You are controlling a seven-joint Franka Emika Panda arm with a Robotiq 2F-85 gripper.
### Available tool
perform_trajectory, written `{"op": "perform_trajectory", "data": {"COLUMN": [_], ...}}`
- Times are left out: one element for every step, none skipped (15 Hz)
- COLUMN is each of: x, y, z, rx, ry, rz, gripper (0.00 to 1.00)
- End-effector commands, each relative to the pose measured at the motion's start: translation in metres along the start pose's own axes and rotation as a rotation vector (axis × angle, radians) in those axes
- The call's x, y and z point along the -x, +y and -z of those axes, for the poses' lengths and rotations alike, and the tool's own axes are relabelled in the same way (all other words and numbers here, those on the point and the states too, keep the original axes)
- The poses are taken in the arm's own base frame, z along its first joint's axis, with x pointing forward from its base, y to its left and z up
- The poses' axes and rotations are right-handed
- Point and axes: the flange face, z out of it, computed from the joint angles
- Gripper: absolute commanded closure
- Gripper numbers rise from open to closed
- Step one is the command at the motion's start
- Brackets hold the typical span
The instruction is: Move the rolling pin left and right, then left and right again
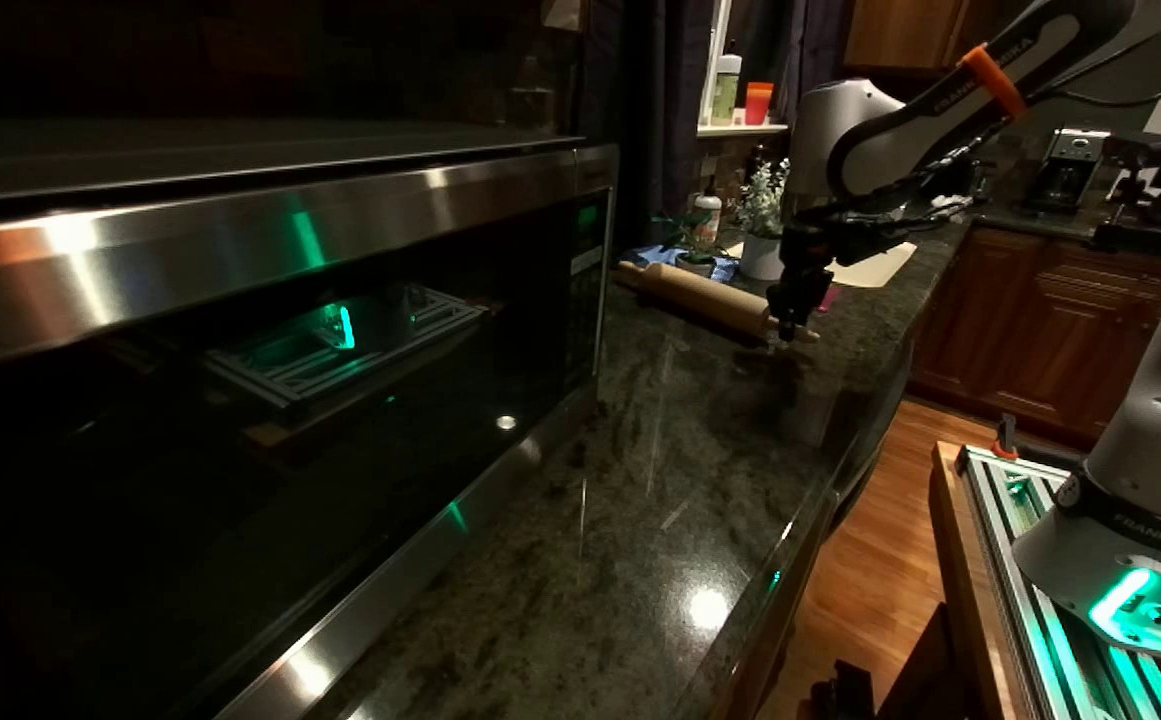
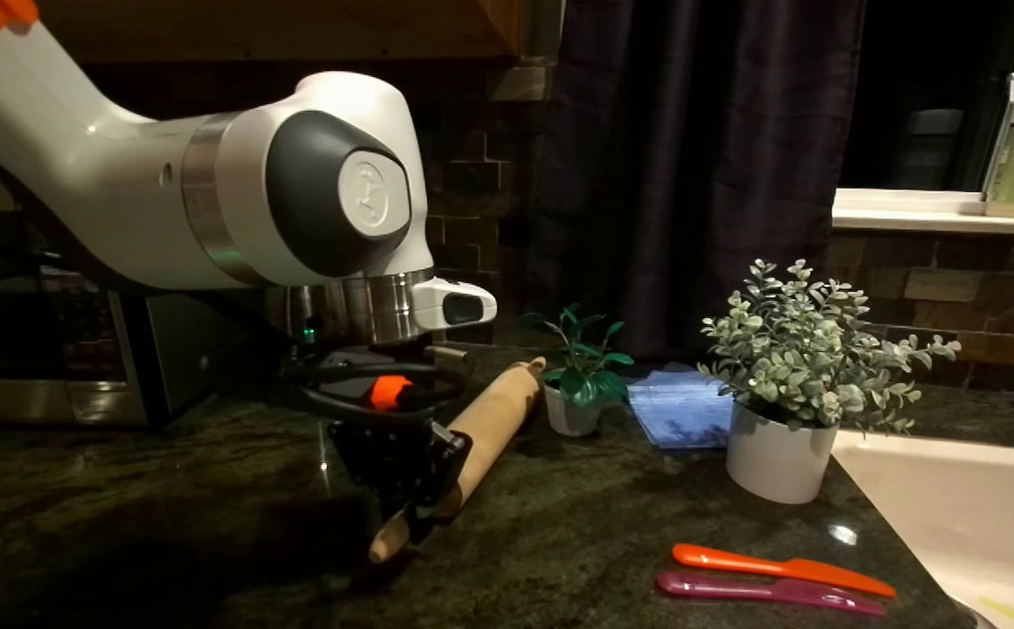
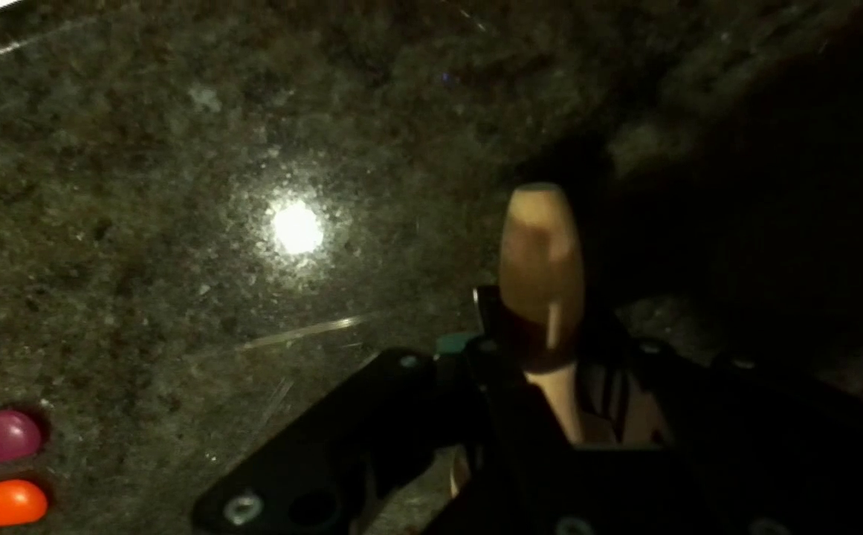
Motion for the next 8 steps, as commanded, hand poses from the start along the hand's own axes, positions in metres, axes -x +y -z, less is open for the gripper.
{"op": "perform_trajectory", "data": {"x": [-0.003, -0.002, -0.001, 0.000, 0.001, 0.002, 0.004, 0.005], "y": [0.000, -0.003, -0.007, -0.010, -0.013, -0.017, -0.020, -0.024], "z": [-0.001, -0.001, 0.000, 0.001, 0.002, 0.003, 0.004, 0.005], "rx": [0.003, 0.000, -0.009, -0.011, -0.018, -0.021, -0.024, -0.024], "ry": [-0.013, -0.011, -0.006, -0.005, -0.002, -0.002, -0.002, -0.001], "rz": [-0.018, 0.000, 0.036, 0.062, 0.092, 0.117, 0.147, 0.174], "gripper": [0.93, 0.93, 0.93, 0.93, 0.93, 0.93, 0.93, 0.93]}}
